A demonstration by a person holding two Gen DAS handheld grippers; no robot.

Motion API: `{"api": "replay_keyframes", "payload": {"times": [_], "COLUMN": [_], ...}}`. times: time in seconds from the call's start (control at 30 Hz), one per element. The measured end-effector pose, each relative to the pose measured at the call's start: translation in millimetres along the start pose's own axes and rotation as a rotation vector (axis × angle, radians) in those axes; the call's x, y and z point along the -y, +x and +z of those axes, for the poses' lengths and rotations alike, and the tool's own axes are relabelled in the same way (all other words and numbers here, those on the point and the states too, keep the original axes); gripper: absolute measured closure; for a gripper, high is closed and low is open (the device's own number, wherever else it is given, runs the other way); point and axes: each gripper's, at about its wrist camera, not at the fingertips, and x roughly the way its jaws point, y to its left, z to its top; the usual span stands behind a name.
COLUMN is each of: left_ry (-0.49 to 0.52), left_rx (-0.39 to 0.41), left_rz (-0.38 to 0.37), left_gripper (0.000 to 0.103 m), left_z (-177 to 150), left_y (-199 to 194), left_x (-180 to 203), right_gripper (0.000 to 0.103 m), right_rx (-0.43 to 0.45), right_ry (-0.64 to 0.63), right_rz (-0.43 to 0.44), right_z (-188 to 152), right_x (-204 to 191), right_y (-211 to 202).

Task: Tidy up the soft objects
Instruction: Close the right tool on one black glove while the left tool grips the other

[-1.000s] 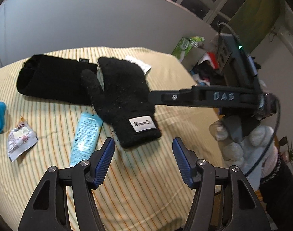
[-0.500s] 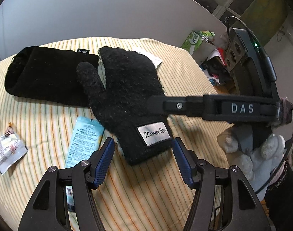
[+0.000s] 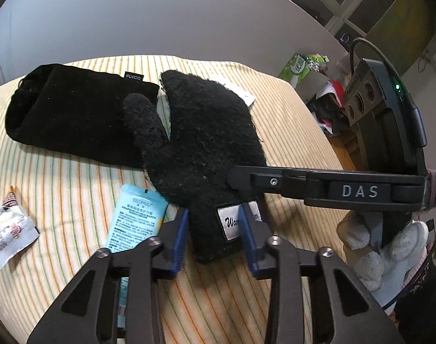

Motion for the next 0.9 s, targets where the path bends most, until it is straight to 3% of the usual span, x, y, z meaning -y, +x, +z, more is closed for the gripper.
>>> {"api": "replay_keyframes", "payload": {"times": [0.17, 0.6, 0.9], "left_ry": [0.011, 0.038, 0.021], "left_rx": [0.027, 0.096, 0.164], "left_rz": [-0.002, -0.018, -0.051], "left_gripper": [0.089, 0.091, 0.091], "left_z": [-1, -9, -17], "left_y": [-7, -33, -75], "left_x": [-1, 9, -3], "right_gripper": [0.093, 0.096, 0.096], "right_rx": [0.017, 0.050, 0.101], "right_ry": [-0.014, -0.061, -0.125], "right_rz": [-0.016, -0.029, -0.019], "right_z": [-4, -21, -28], "right_x": [-1, -24, -57], "right_y": [-13, -43, -74]}}
